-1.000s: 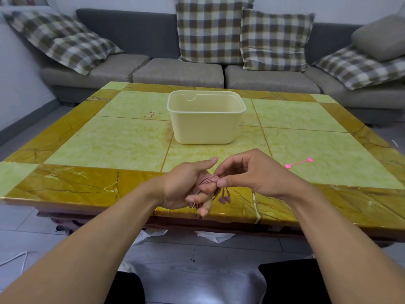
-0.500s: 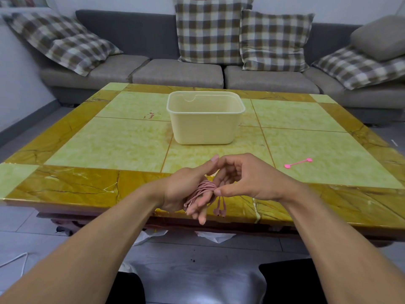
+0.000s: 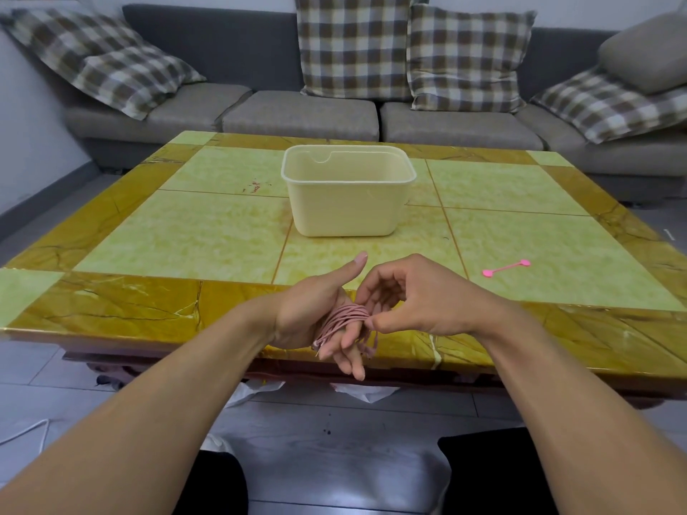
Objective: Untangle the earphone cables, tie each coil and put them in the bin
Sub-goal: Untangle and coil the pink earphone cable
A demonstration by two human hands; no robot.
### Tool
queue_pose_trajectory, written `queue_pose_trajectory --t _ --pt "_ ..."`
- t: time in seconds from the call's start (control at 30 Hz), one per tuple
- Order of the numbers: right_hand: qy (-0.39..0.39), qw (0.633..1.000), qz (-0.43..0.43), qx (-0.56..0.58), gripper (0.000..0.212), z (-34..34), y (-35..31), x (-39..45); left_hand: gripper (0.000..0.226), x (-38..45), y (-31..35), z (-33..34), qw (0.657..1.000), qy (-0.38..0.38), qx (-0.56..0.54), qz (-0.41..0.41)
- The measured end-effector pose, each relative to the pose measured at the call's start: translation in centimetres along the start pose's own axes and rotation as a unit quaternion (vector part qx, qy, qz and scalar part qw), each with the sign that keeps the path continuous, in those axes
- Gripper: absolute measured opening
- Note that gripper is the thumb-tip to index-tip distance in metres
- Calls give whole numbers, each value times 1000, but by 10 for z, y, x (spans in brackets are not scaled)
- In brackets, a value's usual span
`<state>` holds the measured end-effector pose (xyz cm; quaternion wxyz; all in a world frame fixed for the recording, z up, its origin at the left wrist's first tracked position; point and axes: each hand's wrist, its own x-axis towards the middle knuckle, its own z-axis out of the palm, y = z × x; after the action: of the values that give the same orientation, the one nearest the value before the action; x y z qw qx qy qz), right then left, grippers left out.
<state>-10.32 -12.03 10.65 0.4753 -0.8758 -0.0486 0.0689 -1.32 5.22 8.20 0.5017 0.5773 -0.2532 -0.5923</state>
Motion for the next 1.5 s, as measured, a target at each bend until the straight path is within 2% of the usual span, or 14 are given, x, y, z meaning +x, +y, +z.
queue_pose_trajectory --t 0.07,0.13,0.23,0.33,0.47,0.57,0.63,0.77,0.87,1.0,1.27,1.4,1.5 --pt "-8 1000 4 -1 21 0 -1 -1 95 0 1 2 999 38 -3 4" --pt "-8 1000 8 13 20 1 -2 -2 83 1 3 5 993 121 4 15" --pt "43 999 10 26 20 3 2 1 73 8 2 10 968 238 52 56" --pt "85 994 14 73 19 0 8 3 50 15 3 12 943 319 24 97" --pt "114 989 15 95 17 1 10 6 38 21 0 8 916 380 -10 131" --pt "129 985 27 113 16 1 10 7 42 24 -1 6 893 421 0 162" --pt "139 982 35 123 16 0 11 8 54 22 1 4 910 387 20 145" --pt "146 979 51 137 14 -2 13 10 85 11 -3 5 968 229 62 84" --pt "138 977 63 147 15 -1 14 9 96 12 -8 6 986 146 46 69" --pt "123 970 67 199 11 -2 10 7 97 15 -9 8 993 90 -40 63" --pt "142 962 87 217 13 -5 9 6 80 20 -8 17 990 70 -107 58" --pt "150 959 98 220 11 -6 14 5 72 23 -8 19 989 118 -51 78" --pt "137 965 96 203 16 -6 16 5 71 24 -8 19 987 148 -8 57"
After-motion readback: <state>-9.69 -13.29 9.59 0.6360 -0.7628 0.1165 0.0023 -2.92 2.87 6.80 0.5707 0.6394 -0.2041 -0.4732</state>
